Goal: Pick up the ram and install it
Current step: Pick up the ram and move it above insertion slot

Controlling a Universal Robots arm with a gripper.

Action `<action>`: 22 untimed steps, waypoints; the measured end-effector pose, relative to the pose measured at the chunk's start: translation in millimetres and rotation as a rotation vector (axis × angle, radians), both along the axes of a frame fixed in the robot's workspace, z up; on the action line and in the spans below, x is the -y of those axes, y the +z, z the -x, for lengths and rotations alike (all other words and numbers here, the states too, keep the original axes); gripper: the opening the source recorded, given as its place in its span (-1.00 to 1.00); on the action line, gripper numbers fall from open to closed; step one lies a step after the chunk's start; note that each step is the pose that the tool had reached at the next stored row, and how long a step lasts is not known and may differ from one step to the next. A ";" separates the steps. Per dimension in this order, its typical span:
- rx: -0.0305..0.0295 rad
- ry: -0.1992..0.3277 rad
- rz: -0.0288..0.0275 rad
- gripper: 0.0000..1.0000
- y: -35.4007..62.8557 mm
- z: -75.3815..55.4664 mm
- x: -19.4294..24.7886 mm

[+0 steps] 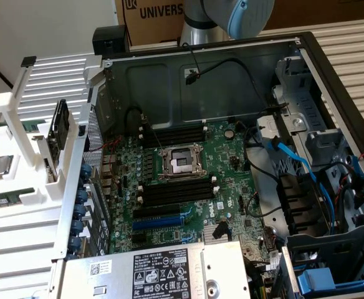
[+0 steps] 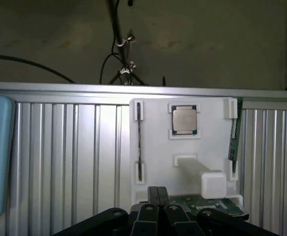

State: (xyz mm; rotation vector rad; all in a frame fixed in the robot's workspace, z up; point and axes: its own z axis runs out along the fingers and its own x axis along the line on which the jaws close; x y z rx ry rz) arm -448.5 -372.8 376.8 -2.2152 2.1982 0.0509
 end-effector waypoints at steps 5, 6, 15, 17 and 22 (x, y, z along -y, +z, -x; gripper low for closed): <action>0.0026 0.002 0.0081 -0.79 -1.9 2.1 -3.7; 0.0048 0.002 0.0097 -0.79 -2.6 3.3 -4.9; 0.0259 0.012 0.0220 -0.79 -16.7 21.7 -9.3; 0.0280 0.015 0.0220 -0.79 -21.8 24.7 -9.4; 0.0281 0.018 0.0220 -0.79 -38.3 25.9 -9.7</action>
